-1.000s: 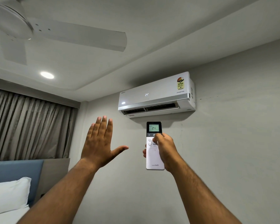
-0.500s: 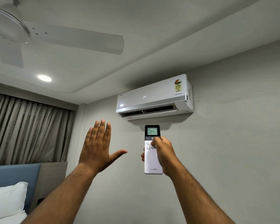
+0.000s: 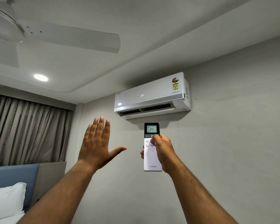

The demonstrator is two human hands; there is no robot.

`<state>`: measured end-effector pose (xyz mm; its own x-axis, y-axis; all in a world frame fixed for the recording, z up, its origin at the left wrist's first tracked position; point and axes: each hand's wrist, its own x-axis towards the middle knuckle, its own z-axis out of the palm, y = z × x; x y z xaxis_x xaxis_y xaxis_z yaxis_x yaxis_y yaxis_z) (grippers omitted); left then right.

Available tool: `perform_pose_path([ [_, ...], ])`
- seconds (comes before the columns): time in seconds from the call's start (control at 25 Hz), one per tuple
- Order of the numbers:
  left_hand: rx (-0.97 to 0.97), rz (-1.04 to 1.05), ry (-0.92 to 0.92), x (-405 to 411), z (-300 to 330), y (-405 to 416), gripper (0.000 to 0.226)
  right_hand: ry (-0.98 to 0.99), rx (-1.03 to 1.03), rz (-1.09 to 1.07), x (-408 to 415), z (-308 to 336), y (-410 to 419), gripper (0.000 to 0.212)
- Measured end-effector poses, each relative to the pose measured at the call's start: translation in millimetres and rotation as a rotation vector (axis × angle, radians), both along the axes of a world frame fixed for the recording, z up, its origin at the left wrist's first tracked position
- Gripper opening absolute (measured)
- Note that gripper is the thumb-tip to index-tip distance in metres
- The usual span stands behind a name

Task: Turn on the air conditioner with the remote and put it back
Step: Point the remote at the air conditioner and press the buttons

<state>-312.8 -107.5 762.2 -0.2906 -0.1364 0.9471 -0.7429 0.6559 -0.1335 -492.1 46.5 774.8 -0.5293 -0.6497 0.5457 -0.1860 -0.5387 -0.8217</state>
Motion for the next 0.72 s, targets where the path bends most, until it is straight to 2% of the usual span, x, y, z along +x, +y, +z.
perform_pose_path([
  [0.72, -0.007, 0.003, 0.017, 6.6, 2.2, 5.2, 0.115, 0.041, 0.010, -0.002, 5.0, 2.8, 2.4, 0.018],
])
